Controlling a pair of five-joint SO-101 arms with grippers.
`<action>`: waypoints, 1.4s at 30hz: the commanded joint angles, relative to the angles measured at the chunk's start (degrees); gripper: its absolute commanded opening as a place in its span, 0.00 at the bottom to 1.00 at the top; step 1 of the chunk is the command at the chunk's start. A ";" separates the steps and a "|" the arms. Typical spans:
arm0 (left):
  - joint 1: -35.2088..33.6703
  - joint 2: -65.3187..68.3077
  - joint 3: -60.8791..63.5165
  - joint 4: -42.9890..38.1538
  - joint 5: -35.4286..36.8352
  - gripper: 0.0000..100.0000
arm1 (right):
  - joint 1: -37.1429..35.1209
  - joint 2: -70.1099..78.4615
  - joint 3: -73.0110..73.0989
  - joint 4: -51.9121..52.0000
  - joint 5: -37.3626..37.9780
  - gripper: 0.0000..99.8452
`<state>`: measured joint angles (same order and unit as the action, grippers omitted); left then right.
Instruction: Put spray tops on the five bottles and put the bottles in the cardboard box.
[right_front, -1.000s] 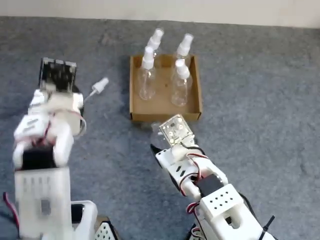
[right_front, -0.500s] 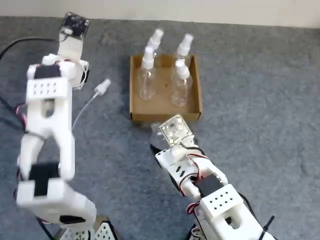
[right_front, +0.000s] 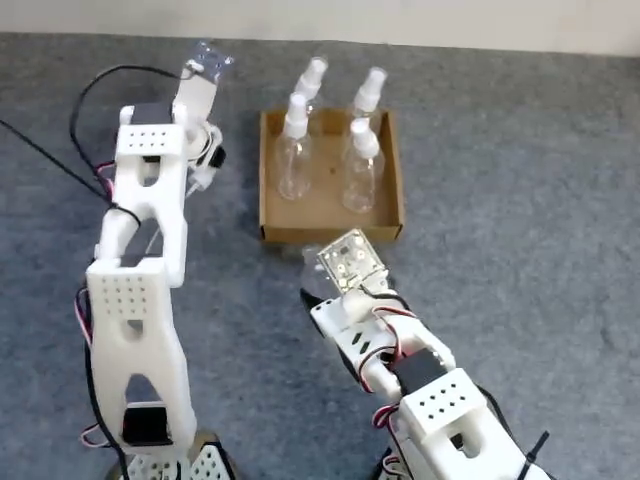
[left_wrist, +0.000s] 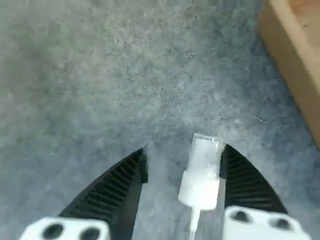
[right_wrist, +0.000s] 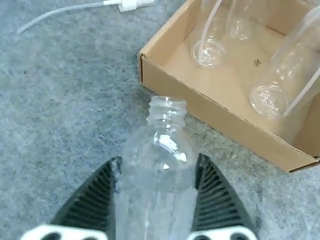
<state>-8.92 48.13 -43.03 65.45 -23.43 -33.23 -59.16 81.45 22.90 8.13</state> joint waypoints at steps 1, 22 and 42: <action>0.66 5.93 -12.26 4.48 -0.44 0.19 | -0.66 -0.13 -0.13 -0.57 -0.09 0.00; 0.04 17.80 -51.03 36.48 0.79 0.00 | -0.66 -0.13 -0.13 -0.57 -0.09 0.00; 3.91 -52.00 14.20 34.29 15.21 0.00 | -0.66 -0.22 -0.13 -0.57 -0.35 0.00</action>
<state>-8.92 16.75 -43.47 101.85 -8.92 -33.23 -59.16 81.54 22.90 8.13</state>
